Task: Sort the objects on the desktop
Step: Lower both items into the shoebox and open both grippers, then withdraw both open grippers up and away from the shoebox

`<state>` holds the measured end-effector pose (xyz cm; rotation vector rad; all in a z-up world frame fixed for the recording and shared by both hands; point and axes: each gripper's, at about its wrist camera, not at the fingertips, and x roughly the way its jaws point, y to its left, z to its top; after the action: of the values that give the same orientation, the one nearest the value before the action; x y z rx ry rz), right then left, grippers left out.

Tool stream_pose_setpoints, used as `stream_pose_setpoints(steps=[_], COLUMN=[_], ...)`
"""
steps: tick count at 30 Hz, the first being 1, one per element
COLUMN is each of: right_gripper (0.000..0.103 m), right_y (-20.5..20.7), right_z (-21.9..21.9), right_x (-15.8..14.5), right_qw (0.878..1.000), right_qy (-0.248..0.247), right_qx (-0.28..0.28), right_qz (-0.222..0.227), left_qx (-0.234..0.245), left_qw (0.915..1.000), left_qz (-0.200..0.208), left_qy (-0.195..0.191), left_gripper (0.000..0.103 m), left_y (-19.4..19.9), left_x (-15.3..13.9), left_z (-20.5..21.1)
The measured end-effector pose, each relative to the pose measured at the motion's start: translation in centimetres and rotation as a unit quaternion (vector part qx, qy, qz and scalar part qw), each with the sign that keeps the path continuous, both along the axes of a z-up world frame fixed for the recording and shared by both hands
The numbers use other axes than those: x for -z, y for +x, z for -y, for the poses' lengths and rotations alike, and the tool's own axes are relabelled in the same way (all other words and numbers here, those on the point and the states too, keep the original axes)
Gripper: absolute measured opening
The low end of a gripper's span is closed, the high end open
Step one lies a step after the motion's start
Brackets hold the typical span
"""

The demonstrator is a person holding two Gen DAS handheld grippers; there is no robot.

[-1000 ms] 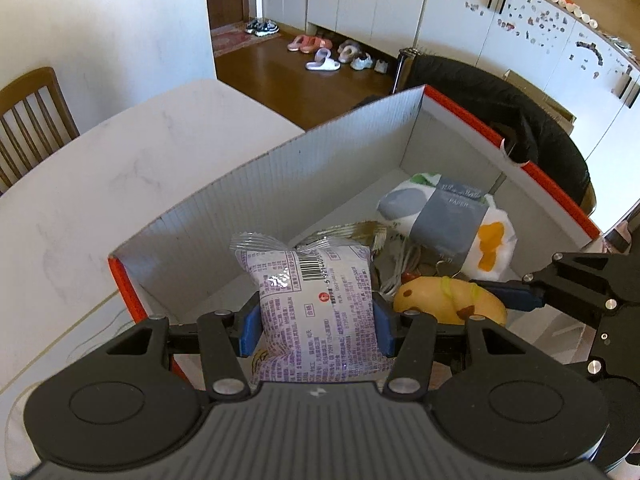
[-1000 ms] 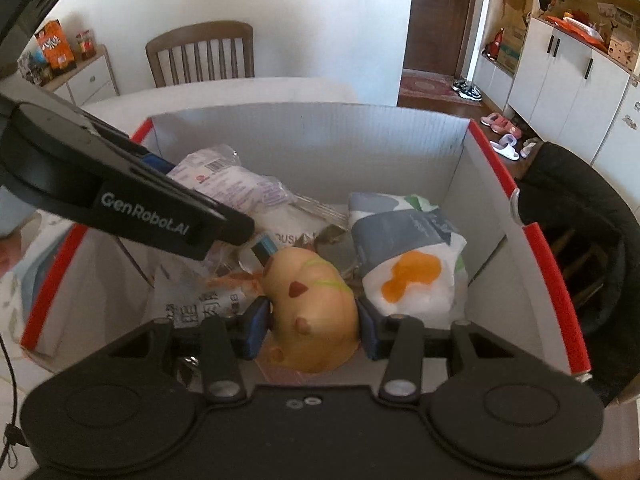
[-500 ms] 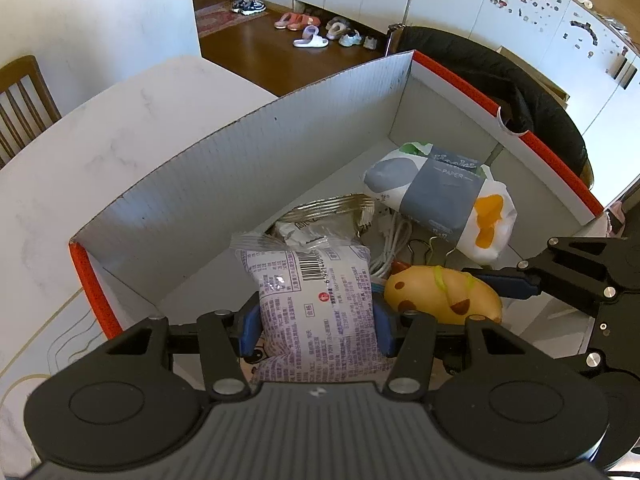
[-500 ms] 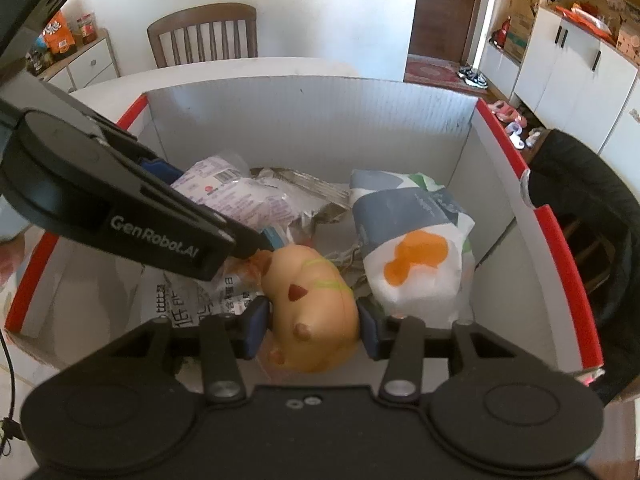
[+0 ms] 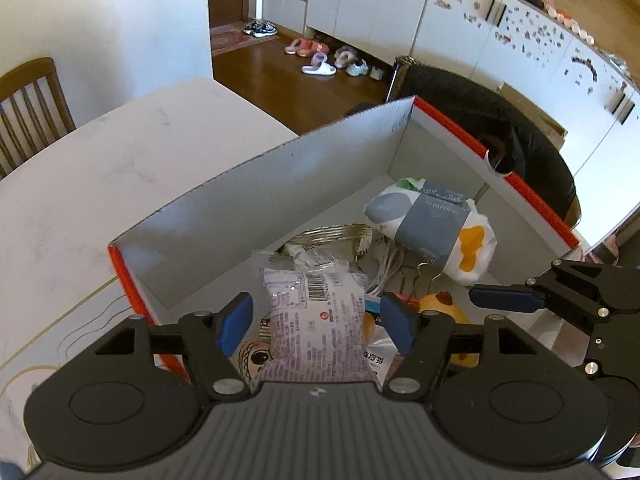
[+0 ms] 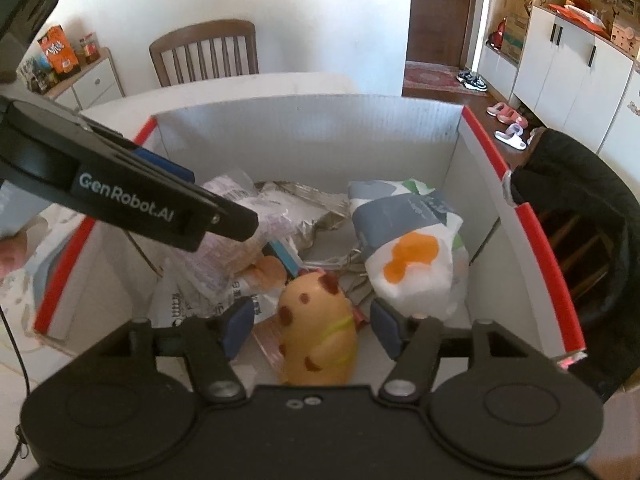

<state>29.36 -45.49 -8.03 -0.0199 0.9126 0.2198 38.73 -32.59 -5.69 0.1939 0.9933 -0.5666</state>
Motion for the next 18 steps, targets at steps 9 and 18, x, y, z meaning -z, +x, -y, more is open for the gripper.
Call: stream_pose_setpoints(steps=[9, 18], right_gripper=[0.070, 0.078], right_y=[-2.0, -3.1], right_z=[0.8, 0.8], right_x=[-2.6, -4.2], right_qw=[0.999, 0.998], right_qy=[0.029, 0.048], right_qx=[-0.002, 0.006], right_qz=[0.029, 0.051], left_qx=[-0.024, -0.034], left_qw=[0.9986, 0.9963], left_qz=[0.035, 0.056], left_qy=[-0.030, -0.055], left_gripper=[0.069, 0.075], left_y=[-2.3, -4.9], left_x=[-2.5, -4.4], left_z=[-2.1, -4.3])
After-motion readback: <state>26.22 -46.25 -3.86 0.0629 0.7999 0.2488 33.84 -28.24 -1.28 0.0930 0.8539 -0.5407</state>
